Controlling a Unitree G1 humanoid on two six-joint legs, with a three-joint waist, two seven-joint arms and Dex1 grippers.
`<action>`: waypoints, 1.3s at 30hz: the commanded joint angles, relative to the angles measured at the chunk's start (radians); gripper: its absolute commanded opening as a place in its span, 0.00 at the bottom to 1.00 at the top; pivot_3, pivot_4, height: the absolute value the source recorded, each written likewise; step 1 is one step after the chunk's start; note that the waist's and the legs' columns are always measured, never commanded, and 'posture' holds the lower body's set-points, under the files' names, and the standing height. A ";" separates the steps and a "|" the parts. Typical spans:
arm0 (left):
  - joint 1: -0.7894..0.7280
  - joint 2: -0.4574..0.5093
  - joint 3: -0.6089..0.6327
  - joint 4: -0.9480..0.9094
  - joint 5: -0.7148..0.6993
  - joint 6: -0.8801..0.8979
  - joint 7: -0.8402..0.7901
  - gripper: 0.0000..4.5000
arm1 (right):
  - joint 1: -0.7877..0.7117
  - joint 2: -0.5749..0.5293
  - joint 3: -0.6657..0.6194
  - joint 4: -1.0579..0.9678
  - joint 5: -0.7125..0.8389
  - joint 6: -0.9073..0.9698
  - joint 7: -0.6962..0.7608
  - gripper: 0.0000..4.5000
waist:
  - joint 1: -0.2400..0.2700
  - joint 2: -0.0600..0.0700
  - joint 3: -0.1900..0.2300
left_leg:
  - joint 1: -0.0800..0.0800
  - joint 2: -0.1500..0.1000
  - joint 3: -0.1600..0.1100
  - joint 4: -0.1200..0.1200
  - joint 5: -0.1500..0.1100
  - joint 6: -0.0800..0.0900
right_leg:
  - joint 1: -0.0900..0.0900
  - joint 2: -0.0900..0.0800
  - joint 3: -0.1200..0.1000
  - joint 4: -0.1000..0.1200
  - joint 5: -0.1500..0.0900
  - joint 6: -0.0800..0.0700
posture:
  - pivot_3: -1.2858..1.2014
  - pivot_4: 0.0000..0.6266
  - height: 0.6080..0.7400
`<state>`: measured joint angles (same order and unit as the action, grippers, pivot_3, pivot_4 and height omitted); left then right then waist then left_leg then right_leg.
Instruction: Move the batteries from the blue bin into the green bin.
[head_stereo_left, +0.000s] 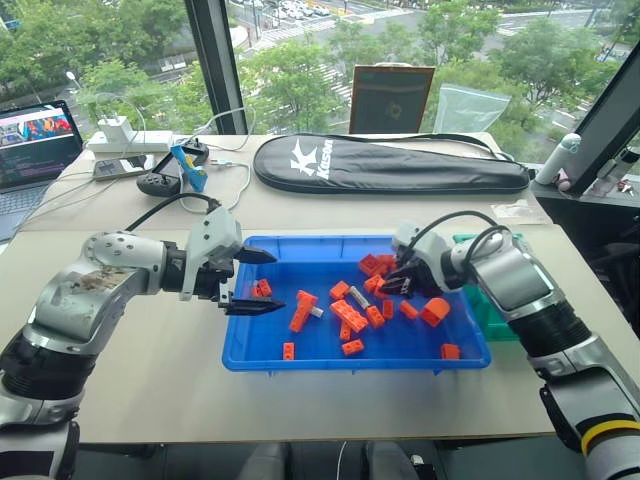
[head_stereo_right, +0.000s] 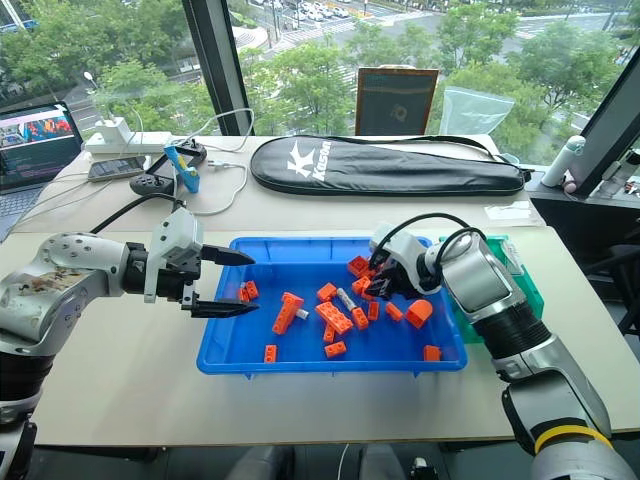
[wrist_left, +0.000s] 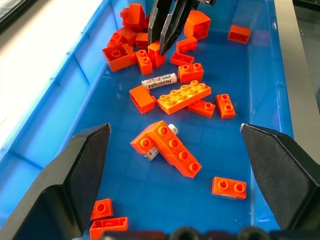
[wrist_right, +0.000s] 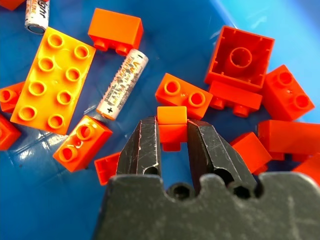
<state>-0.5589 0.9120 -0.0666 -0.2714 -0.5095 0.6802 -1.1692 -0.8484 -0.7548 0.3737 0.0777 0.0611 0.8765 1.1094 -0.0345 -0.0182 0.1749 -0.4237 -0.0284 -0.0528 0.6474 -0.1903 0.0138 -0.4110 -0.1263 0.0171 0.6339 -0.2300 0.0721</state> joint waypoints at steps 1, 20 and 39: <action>-0.005 0.012 0.022 -0.024 0.001 -0.016 -0.004 1.00 | -0.049 -0.066 -0.026 0.006 -0.051 -0.088 -0.011 0.10 | -0.001 0.000 0.000 | 0.000 0.000 0.000 0.000 0.000 0.000 | 0.000 0.000 0.000 0.000 0.000 0.000 | 0.52 0.24 1.00; -0.010 0.005 0.016 -0.012 0.005 -0.022 -0.007 1.00 | -0.062 0.034 -0.079 -0.143 0.069 0.050 -0.027 0.90 | -0.010 0.000 0.000 | 0.000 0.001 0.001 0.000 0.000 0.000 | -0.004 0.000 0.001 0.006 0.000 0.000 | 0.52 0.24 1.00; -0.021 0.002 0.013 0.003 0.022 -0.040 -0.001 1.00 | -0.011 0.298 -0.068 -0.220 0.112 0.580 -0.442 0.90 | -0.008 0.000 0.000 | -0.001 0.002 0.001 0.000 0.001 -0.002 | -0.010 0.001 0.001 0.013 0.000 0.000 | 0.52 0.24 1.00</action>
<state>-0.5552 0.9100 -0.0667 -0.2647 -0.4953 0.6579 -1.1688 -0.8485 -0.4609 0.3057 -0.1484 0.1641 1.4376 0.6952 -0.0428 -0.0185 0.1748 -0.4248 -0.0265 -0.0515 0.6477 -0.1889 0.0118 -0.4209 -0.1253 0.0181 0.6469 -0.2300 0.0717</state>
